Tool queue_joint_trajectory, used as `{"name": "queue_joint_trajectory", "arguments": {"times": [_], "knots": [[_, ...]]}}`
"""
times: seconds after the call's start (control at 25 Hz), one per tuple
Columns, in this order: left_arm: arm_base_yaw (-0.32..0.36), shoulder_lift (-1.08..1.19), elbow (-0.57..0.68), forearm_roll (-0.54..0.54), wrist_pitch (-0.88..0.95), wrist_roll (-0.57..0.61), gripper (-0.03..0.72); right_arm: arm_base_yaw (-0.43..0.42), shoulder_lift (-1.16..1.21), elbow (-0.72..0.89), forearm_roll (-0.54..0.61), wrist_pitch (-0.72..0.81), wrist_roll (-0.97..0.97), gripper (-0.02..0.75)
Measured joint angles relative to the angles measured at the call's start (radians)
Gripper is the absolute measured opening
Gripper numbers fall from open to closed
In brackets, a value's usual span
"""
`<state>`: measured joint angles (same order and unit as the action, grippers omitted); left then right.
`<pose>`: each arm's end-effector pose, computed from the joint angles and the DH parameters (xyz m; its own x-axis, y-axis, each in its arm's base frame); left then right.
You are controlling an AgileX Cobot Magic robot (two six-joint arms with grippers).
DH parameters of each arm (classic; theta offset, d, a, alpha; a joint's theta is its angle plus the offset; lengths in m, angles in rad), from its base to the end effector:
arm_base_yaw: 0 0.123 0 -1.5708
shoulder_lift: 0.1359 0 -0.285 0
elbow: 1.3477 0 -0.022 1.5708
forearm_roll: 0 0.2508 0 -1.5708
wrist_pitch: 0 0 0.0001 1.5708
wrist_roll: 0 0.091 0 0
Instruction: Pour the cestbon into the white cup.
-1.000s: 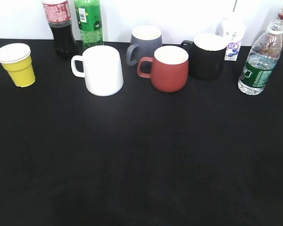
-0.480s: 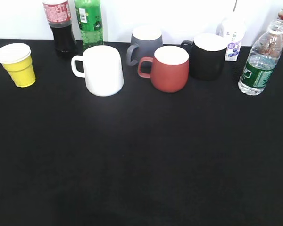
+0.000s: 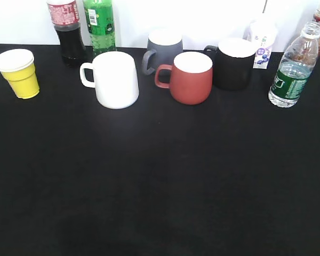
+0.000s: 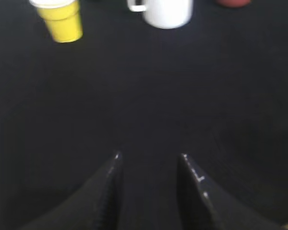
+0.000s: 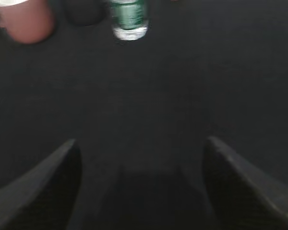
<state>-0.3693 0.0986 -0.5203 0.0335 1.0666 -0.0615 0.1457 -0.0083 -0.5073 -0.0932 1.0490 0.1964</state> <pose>0.0086 -0.0005 0.2824 -0.5082 0.1481 -0.8484 0.3149 0.9488 -0.0229 -0.0056 -0.0082 0.2805 -0.4314 0.0871 -0.8980 -0.0083 0.9949 0.1005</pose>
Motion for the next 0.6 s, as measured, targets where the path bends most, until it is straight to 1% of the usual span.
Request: {"name": "queue_joint_trajectory", "arguments": {"times": [0.12,0.16,0.32,0.4,0.6], "knots": [[0.132,-0.003,0.001,0.000,0.000,0.000,0.286,-0.163,0.000,0.000,0.001,0.000,0.000,0.594],[0.172,-0.015,0.001,0.000,-0.001,0.000,0.276,-0.198,0.000,0.000,0.001,0.000,0.000,0.594],[0.318,-0.106,0.001,0.001,-0.001,0.000,0.229,-0.255,0.000,0.000,0.001,-0.002,0.000,0.594],[0.354,-0.106,0.003,0.001,-0.001,0.000,0.225,-0.256,0.000,0.000,0.001,-0.002,-0.001,0.594],[0.356,-0.106,0.004,0.001,-0.001,0.000,0.223,-0.256,0.000,0.000,0.001,-0.002,-0.001,0.594]]}}
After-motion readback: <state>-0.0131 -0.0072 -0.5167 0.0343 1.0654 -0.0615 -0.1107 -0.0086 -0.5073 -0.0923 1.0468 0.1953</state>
